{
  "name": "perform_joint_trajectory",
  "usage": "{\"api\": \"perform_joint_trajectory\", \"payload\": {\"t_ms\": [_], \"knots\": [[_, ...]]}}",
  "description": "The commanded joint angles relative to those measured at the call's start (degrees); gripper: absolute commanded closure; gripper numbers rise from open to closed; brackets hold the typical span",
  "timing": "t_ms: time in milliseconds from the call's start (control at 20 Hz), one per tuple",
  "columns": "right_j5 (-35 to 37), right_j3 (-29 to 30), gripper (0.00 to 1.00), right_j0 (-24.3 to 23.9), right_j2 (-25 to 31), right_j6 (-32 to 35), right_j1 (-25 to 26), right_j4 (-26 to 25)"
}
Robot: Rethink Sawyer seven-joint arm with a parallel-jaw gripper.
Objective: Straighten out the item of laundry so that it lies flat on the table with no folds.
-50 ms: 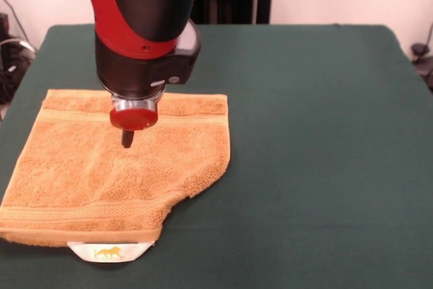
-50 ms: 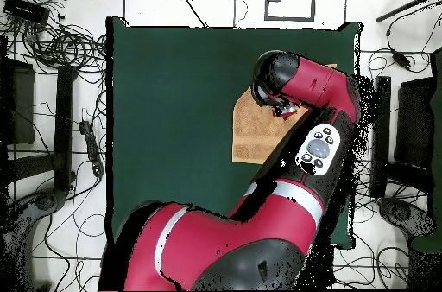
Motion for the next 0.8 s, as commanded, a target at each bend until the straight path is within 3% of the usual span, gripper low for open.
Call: {"api": "perform_joint_trajectory", "payload": {"t_ms": [50, 300, 800], "knots": [[0.74, 2.57, 0.00, -0.94, 2.85, 11.37, -0.59, 1.37], [-1.40, 5.88, 0.00, -2.22, 6.03, 10.24, -4.50, 3.73], [-0.28, -0.10, 0.00, -3.23, 7.08, 5.59, -3.89, 1.78]]}}
